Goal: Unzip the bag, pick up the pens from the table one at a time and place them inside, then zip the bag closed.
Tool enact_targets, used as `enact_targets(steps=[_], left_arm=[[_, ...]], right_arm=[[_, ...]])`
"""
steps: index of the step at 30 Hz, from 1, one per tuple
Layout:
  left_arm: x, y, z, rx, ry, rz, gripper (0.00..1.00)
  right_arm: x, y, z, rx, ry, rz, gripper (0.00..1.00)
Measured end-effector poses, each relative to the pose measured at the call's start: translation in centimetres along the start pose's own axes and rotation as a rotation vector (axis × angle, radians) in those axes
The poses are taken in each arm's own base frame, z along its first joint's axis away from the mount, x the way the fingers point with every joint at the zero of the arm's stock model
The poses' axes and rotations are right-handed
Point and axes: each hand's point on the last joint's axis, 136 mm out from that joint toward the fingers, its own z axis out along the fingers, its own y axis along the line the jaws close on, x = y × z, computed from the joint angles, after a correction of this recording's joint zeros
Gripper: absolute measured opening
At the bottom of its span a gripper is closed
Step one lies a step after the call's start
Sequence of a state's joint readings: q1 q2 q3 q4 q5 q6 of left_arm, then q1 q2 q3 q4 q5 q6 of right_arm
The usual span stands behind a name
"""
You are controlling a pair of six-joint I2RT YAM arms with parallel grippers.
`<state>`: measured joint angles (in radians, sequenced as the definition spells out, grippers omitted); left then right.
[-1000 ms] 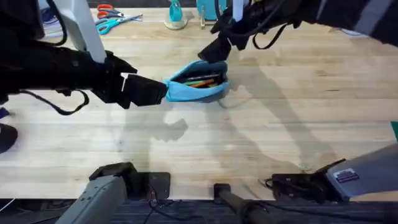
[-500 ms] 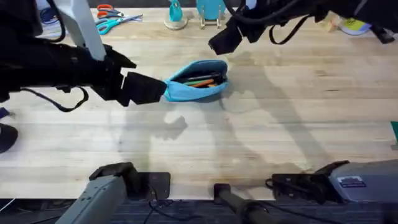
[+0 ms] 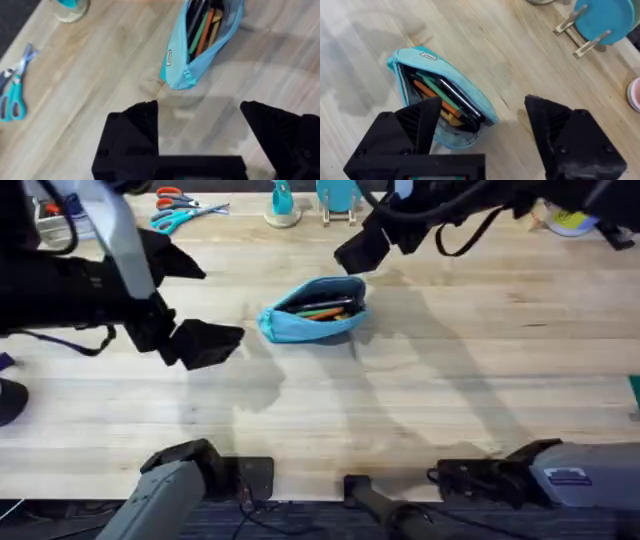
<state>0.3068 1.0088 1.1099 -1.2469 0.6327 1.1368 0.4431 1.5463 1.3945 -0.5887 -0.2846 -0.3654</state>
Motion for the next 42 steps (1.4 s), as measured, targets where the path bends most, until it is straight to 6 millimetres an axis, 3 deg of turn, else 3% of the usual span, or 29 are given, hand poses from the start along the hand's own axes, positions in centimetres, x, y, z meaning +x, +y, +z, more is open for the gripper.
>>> enact_targets(steps=[7, 18, 21, 29, 33, 42], left_arm=[[1.5, 0.1, 0.0, 0.064, -0.025, 0.063, 0.995], [2.8, 0.7, 1.3, 0.201, -0.139, 0.148, 0.995], [4.1, 0.8, 2.3, 0.274, -0.155, 0.134, 0.995], [7.2, 2.8, 3.0, 0.277, -0.169, 0.082, 0.995], [8.6, 3.6, 3.3, 0.277, -0.191, 0.078, 0.995], [9.3, 3.7, 4.9, 0.336, -0.231, 0.059, 0.995]], right_arm=[[-0.6, 0.4, -1.8, 0.010, -0.025, -0.009, 0.997], [-0.8, 0.9, -1.7, 0.002, -0.029, -0.017, 0.997], [-0.9, 1.1, -1.7, 0.000, -0.031, -0.020, 0.997], [-0.9, 1.1, -1.7, 0.000, -0.031, -0.014, 0.997], [-0.9, 1.1, -1.7, -0.001, -0.031, 0.024, 0.997], [-0.9, 1.1, -1.7, -0.003, -0.031, 0.183, 0.997]])
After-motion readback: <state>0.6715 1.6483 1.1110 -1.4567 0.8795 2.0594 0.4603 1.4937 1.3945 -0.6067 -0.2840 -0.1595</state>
